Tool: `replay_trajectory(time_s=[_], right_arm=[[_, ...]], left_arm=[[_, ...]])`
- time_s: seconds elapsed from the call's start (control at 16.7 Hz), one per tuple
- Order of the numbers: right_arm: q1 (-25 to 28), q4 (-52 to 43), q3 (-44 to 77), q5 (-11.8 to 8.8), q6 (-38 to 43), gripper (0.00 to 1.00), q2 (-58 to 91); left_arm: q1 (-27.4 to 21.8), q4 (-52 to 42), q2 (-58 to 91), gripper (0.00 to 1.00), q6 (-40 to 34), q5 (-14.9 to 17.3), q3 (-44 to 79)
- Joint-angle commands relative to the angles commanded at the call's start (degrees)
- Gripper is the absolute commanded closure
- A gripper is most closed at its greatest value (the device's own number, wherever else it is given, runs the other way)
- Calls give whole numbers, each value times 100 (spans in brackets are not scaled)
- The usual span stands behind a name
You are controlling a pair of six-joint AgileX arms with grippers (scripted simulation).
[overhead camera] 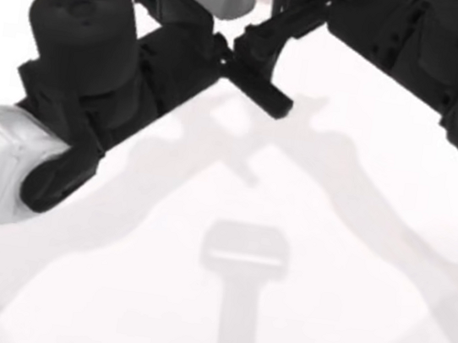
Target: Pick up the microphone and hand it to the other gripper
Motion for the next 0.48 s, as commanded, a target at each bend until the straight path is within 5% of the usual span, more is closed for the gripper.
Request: replay_trajectory(time_s=[0.24, 0.48], right_arm=[[-38, 2, 56, 74, -59, 100, -59], [-306, -10, -170, -210, -47, 100, -296]], left_arm=[[70, -2, 44, 0, 68, -91, -86], [222, -129, -603, 0, 61, -27, -625]])
